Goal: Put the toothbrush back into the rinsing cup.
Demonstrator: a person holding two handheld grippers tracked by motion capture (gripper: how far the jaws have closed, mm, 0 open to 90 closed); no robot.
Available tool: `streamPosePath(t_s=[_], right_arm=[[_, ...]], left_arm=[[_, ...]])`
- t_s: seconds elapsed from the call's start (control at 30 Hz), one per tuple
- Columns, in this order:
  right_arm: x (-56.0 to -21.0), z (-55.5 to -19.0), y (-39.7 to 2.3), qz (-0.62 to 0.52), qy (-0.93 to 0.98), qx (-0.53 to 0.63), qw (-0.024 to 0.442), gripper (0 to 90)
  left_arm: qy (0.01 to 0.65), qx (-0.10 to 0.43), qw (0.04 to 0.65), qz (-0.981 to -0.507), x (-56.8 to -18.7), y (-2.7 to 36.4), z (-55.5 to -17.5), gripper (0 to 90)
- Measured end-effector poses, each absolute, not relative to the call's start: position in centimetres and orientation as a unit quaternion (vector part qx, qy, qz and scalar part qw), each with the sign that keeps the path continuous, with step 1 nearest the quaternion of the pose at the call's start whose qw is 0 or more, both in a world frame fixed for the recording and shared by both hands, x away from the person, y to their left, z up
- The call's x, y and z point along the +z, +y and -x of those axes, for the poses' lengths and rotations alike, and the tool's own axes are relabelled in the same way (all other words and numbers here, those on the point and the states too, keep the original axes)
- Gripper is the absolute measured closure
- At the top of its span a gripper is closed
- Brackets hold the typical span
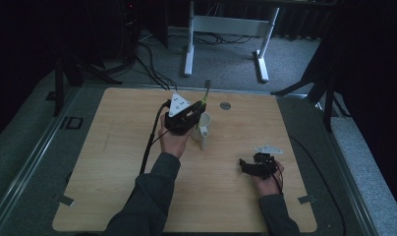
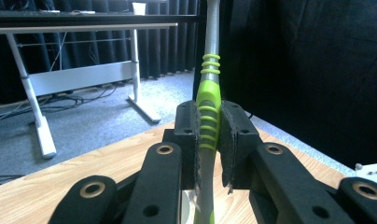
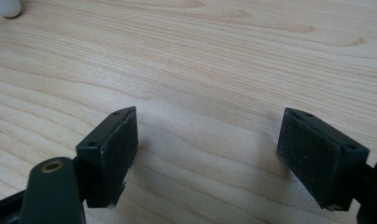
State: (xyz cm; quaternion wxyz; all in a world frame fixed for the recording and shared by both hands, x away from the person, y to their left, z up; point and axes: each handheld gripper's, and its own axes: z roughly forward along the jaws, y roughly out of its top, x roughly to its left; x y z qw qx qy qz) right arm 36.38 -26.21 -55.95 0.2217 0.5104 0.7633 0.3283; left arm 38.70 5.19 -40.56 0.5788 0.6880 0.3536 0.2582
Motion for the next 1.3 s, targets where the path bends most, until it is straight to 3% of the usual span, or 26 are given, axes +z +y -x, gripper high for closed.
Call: streamPosePath(t_s=[1.3], right_arm=[[-56.0, -36.4, -26.2, -0.509, 0.764, 0.329, 0.222, 20.0]], left_arm=[[0.357, 0.239, 0.579, -0.693, -43.2, 3.7, -40.1, 78.2]])
